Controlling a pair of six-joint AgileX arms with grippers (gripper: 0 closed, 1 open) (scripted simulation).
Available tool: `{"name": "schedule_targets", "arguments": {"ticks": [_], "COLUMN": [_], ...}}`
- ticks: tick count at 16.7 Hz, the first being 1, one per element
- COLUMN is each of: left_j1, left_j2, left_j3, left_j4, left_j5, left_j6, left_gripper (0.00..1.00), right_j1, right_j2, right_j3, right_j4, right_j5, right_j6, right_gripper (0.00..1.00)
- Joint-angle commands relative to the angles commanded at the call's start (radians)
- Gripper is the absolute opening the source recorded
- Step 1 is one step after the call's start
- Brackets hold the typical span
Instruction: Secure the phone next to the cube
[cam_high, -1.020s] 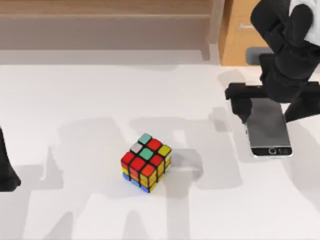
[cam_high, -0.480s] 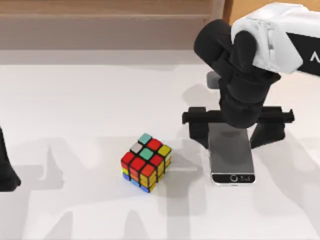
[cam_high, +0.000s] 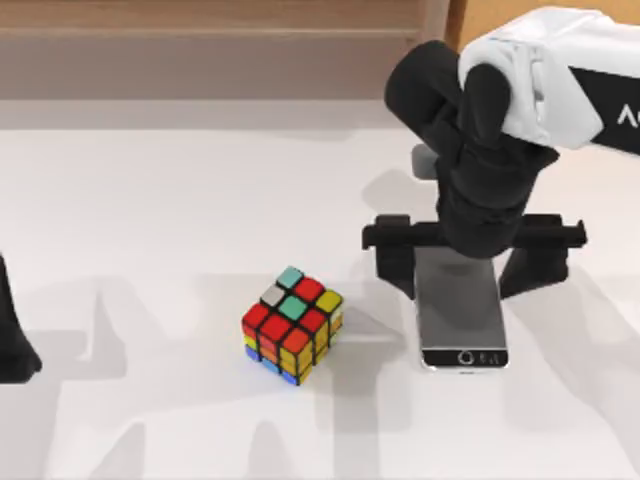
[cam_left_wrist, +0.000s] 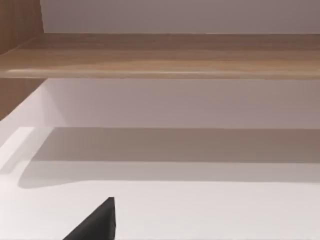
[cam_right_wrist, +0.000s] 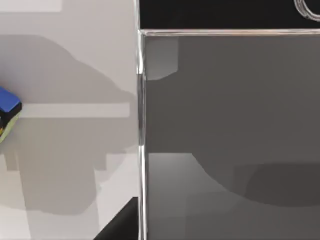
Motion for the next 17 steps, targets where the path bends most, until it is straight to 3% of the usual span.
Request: {"name": "schedule_targets", "arguments": {"ticks": [10, 17], "left_j1": [0.0, 0.0], "left_j2": [0.0, 0.0], "left_j3": [0.0, 0.0], "left_j4": [0.0, 0.0], "left_j5": [0.0, 0.0], "left_j6": [0.0, 0.0], "left_gripper": [1.0, 1.0], "right_j1": [-0.064, -0.045], "right_j2": [-0.014, 0.0], "right_j3": [-0.03, -0.059], "right_j4": [0.134, 0.2], "right_j5": [0.058, 0.04], "right_j6": [0.066, 0.052], "right_gripper": [0.0, 0.0]}}
